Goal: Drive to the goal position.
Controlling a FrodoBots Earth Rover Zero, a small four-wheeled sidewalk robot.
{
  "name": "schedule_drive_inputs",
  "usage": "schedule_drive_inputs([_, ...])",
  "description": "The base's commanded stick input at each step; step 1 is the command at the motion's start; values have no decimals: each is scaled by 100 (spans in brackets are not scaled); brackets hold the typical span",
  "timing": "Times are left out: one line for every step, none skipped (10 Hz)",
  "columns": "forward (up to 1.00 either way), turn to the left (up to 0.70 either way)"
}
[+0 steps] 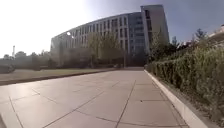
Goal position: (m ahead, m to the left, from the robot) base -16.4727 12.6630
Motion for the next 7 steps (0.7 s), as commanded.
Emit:
schedule_drive_inputs([4, 0])
schedule_drive_inputs([4, 0])
schedule_drive_inputs([4, 0])
schedule_drive_inputs([4, 0])
schedule_drive_inputs([4, 0])
schedule_drive_inputs([4, 0])
schedule_drive_inputs([4, 0])
